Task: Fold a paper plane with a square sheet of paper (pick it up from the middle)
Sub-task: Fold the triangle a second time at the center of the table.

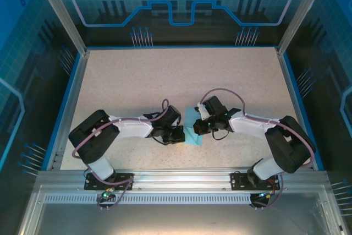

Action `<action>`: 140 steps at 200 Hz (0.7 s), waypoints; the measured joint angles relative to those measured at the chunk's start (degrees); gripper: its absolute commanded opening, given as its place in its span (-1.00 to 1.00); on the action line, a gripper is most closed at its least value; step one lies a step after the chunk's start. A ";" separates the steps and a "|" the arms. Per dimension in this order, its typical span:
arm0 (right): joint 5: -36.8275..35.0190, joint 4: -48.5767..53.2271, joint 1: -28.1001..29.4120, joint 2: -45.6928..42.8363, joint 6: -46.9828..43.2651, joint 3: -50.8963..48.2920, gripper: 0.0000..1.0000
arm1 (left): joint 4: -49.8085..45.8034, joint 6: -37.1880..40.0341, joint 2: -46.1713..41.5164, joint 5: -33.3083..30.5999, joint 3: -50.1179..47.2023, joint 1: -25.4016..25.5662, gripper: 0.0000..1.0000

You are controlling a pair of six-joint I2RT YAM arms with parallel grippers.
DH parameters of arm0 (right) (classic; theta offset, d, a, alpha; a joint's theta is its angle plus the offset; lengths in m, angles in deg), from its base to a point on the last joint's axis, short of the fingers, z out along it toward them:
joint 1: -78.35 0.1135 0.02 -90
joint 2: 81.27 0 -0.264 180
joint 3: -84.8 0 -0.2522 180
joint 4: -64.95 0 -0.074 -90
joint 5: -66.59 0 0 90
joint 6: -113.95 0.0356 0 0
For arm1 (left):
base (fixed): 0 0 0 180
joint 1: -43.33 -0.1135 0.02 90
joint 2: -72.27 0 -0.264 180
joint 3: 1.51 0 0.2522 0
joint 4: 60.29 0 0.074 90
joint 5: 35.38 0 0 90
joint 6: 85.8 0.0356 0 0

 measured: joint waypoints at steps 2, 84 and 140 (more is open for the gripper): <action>0.11 0.00 -0.02 0.17 -0.26 0.00 -0.97 | -0.07 0.11 0.00 0.00 0.02 0.00 -0.85; -0.94 2.56 -1.18 2.75 -7.19 2.71 -0.96 | -1.31 1.03 0.28 -0.22 0.81 0.00 -0.84; -1.51 4.20 -2.21 3.69 -9.38 3.78 -0.94 | -1.99 1.05 0.48 -0.33 1.31 0.00 -0.84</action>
